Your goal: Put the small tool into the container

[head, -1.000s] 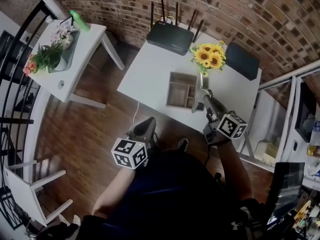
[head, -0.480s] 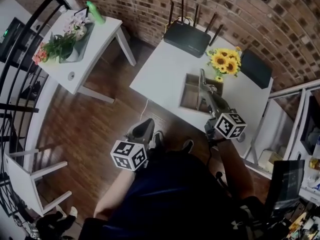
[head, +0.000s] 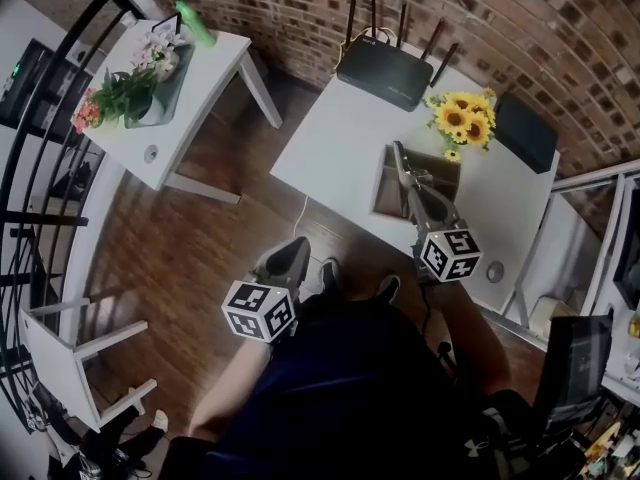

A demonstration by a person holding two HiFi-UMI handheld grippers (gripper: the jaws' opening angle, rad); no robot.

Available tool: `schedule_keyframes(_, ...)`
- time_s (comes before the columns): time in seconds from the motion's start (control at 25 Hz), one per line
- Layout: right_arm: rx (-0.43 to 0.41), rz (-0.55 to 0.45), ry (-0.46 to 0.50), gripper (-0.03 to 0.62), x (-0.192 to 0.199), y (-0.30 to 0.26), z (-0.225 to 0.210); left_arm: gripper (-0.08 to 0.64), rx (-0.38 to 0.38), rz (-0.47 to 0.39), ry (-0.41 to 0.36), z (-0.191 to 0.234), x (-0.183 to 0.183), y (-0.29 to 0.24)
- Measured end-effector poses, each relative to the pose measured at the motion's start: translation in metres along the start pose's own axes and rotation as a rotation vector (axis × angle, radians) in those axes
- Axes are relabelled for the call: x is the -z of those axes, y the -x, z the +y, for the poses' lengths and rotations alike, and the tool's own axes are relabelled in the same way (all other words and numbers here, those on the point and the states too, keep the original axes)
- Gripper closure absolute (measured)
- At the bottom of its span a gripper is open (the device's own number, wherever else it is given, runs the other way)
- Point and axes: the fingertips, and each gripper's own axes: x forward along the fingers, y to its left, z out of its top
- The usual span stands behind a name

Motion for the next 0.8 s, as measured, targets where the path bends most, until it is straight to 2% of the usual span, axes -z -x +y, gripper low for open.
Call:
schedule_keyframes(0.16, 0.016, 0.028, 0.066, 0.574, 0.012, -0.004, -0.003, 0.557, 0.001, 0.014, 0.0, 0.001, 0.001, -0.003)
schedule_keyframes(0.56, 0.016, 0.059, 0.137, 0.574, 0.032, -0.012, -0.002, 0.557, -0.007, 0.022, 0.008, 0.0, 0.002, -0.006)
schedule_keyframes(0.8, 0.059, 0.107, 0.193, 0.572, 0.048, -0.015, -0.004, 0.557, -0.003, 0.02, 0.018, 0.002, 0.002, -0.008)
